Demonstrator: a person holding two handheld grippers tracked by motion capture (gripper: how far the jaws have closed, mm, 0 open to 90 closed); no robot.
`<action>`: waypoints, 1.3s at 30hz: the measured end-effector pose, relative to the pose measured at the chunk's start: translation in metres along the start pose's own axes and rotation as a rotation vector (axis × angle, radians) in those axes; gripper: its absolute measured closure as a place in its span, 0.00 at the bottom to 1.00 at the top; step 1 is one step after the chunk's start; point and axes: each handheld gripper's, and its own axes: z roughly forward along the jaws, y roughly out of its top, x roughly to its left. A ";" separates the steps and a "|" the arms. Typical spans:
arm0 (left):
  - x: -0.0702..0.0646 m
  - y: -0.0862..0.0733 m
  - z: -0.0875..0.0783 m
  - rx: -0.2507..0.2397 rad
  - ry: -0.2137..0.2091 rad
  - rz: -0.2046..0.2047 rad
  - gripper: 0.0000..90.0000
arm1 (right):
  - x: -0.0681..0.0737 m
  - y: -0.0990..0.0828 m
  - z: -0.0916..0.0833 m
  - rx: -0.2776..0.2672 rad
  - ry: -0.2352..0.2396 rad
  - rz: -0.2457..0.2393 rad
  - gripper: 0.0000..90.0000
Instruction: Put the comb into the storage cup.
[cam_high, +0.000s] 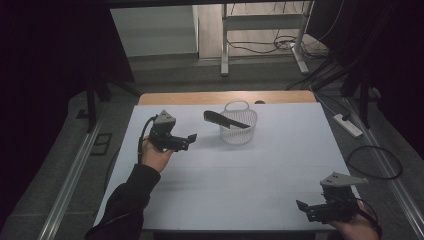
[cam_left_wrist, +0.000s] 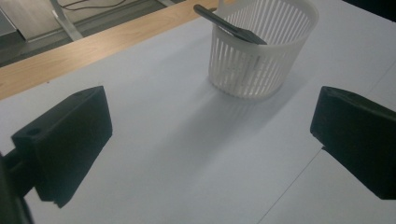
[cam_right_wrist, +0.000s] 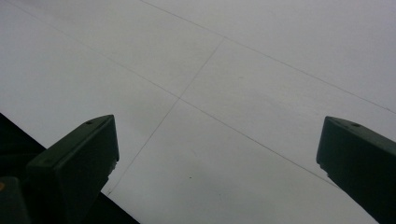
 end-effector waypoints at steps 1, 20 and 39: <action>-0.001 -0.002 0.000 0.008 -0.005 0.002 0.00 | 0.000 0.000 0.000 0.000 0.002 -0.001 0.00; -0.003 -0.014 -0.008 0.041 -0.005 -0.027 0.00 | 0.001 0.000 0.000 -0.001 0.002 -0.011 0.00; -0.007 -0.030 -0.026 0.044 -0.003 -0.041 0.00 | 0.001 0.000 0.000 -0.004 0.004 -0.013 0.00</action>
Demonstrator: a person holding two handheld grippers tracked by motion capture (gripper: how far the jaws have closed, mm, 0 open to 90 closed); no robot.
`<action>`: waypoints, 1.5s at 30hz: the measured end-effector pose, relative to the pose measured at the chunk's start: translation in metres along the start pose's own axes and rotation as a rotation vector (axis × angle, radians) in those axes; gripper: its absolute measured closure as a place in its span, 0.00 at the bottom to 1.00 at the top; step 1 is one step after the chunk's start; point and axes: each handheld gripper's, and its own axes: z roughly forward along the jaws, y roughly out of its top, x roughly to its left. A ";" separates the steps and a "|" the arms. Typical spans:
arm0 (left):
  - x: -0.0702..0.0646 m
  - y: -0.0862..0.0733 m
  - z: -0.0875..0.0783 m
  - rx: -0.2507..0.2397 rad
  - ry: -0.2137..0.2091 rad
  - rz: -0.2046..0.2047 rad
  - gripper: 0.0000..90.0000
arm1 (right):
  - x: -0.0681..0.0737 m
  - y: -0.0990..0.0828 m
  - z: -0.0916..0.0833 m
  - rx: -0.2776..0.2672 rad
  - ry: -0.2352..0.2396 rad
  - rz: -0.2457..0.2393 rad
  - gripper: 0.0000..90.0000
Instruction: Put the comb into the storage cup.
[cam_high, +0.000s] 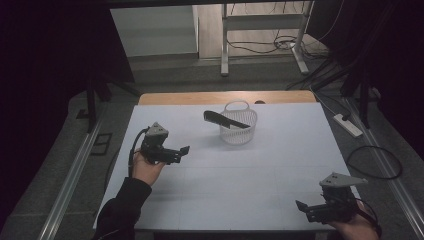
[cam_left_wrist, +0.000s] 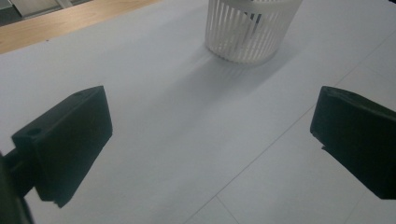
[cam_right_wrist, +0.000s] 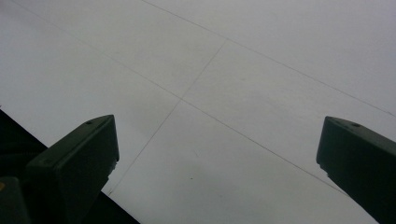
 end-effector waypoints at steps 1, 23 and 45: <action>0.000 -0.001 -0.001 -0.001 0.001 0.000 0.00 | 0.000 0.000 0.000 0.000 0.000 0.000 0.00; -0.005 -0.013 -0.021 -0.018 -0.004 -0.028 0.00 | 0.000 0.000 0.000 -0.001 0.001 0.000 0.00; -0.010 -0.028 -0.042 -0.028 -0.008 -0.047 0.00 | 0.000 0.000 0.000 -0.003 -0.001 0.001 0.00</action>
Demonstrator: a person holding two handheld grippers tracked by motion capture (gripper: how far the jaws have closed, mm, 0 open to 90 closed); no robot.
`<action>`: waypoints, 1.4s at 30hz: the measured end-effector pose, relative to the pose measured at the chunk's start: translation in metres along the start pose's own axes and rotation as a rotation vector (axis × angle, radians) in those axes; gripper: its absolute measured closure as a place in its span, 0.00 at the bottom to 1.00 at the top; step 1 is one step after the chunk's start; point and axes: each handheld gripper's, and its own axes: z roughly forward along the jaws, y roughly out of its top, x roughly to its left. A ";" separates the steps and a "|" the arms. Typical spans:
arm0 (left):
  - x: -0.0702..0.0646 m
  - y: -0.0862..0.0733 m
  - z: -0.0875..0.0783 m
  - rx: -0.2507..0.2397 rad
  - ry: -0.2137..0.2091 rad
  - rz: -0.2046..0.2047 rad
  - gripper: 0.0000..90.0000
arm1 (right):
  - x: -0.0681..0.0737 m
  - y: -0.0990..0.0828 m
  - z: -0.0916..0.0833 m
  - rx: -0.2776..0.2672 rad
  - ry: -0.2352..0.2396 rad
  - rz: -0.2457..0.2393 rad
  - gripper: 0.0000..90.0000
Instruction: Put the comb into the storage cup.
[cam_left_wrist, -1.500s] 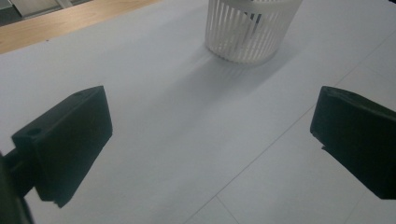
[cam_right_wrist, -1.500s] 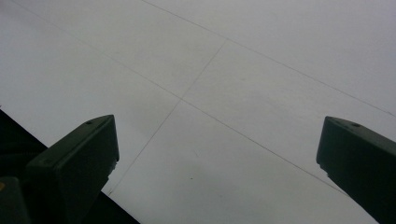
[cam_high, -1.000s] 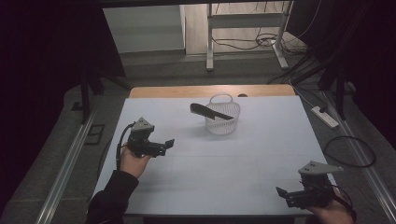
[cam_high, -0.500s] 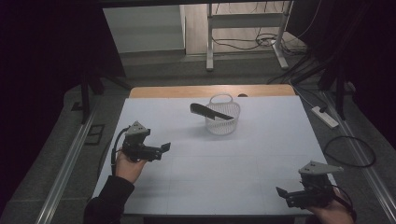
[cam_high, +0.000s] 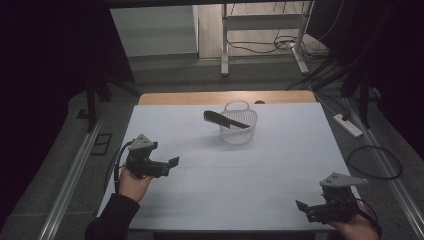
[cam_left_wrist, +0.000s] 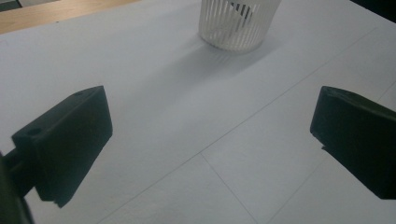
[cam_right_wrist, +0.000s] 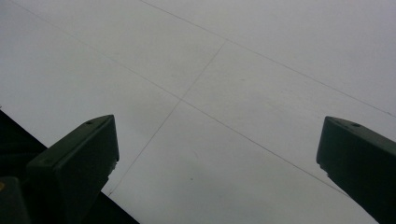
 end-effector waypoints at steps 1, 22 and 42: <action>0.000 -0.001 -0.002 -0.002 0.000 -0.003 0.00 | 0.000 0.000 0.000 0.000 0.000 0.000 0.00; -0.002 -0.018 -0.025 -0.019 0.004 -0.035 0.00 | 0.000 0.000 0.000 0.000 -0.003 0.000 0.00; -0.005 -0.035 -0.046 -0.022 0.005 -0.061 0.00 | 0.000 0.000 0.000 -0.001 0.005 0.003 0.00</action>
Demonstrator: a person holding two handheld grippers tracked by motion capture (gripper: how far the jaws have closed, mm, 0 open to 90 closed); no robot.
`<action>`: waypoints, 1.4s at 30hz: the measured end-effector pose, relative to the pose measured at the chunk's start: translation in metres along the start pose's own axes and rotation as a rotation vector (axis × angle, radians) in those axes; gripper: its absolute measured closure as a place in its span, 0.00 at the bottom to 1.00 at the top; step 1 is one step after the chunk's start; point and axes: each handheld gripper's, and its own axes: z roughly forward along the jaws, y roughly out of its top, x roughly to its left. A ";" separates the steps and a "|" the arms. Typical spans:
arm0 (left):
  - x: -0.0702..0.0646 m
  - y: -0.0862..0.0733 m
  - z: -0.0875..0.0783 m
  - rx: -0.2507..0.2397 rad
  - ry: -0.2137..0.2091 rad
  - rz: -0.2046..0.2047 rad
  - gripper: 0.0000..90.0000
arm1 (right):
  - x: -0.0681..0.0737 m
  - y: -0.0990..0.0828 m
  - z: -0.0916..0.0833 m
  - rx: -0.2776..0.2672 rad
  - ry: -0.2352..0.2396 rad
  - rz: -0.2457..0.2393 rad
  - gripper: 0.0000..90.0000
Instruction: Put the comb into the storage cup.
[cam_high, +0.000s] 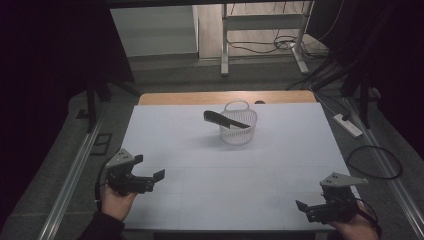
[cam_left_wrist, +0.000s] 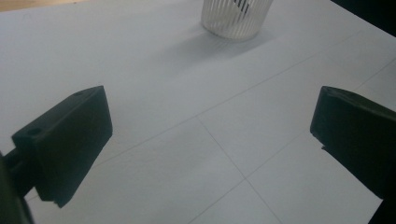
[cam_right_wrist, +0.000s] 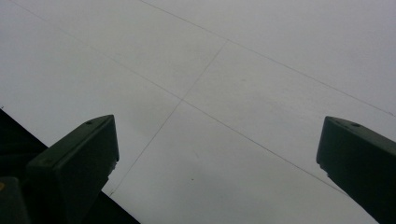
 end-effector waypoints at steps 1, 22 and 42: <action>0.000 0.000 0.000 0.000 0.000 0.000 0.00 | 0.000 0.000 0.000 0.000 0.000 0.000 0.00; -0.006 -0.018 -0.022 0.011 0.020 -0.007 0.00 | 0.000 0.000 0.000 0.004 -0.005 0.000 0.00; -0.012 -0.035 -0.041 0.039 0.055 -0.018 0.00 | 0.000 0.000 0.001 0.009 -0.012 0.002 0.00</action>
